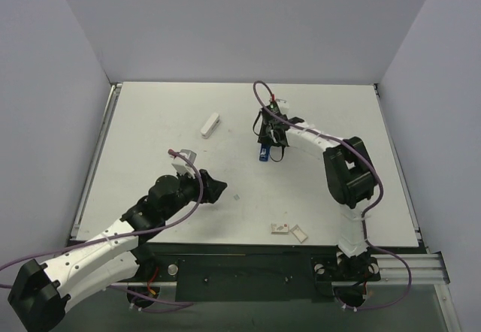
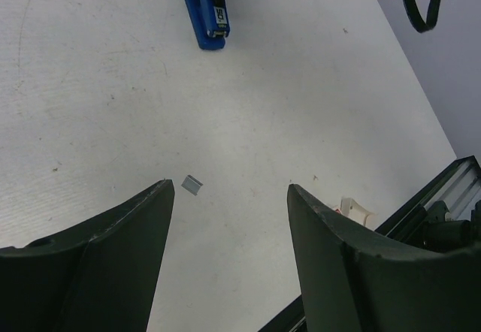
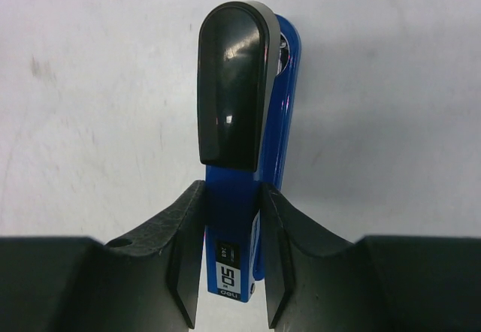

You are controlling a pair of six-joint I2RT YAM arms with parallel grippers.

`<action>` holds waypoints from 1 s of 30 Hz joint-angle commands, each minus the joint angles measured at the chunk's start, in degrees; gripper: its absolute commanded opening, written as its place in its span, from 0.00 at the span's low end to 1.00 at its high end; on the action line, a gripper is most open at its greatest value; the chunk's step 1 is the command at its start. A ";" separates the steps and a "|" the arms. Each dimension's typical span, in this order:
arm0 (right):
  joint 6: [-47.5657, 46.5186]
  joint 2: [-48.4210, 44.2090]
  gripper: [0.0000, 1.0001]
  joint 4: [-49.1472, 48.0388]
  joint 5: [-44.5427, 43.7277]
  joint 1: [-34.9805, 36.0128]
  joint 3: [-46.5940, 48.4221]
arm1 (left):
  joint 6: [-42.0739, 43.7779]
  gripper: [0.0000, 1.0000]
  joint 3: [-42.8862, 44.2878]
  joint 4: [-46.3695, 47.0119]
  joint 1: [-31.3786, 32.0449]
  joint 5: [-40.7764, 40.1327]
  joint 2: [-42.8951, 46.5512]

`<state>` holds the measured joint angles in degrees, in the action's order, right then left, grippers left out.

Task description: Unload the staples from the stapler

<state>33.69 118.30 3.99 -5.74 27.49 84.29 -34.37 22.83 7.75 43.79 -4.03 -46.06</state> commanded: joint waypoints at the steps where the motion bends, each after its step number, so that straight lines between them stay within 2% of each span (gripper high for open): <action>1: -1.87 -10.27 0.00 -0.73 -4.98 4.15 -7.27 | -1.22 0.72 -0.15 -2.91 0.68 -1.06 3.25; 6: -0.38 -19.23 0.00 -3.20 -5.51 7.14 -18.17 | -1.93 0.72 -0.50 -6.25 0.95 -1.68 5.72; 16: -3.63 -27.24 0.00 1.11 -18.69 16.37 -25.13 | -2.54 0.72 -0.33 -9.59 1.74 -2.47 6.52; 23: 0.14 -27.95 0.00 -1.35 -17.03 18.48 -30.49 | -2.72 0.72 0.20 -9.24 2.44 -2.30 3.70; 30: 7.78 -28.91 0.00 -6.00 -14.48 19.89 -35.86 | -2.63 0.72 1.78 -9.16 2.97 -2.82 1.33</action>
<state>35.57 92.29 2.50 -19.99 46.26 50.85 -36.86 22.20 -2.24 46.22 -5.80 -44.12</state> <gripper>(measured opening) 0.264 0.718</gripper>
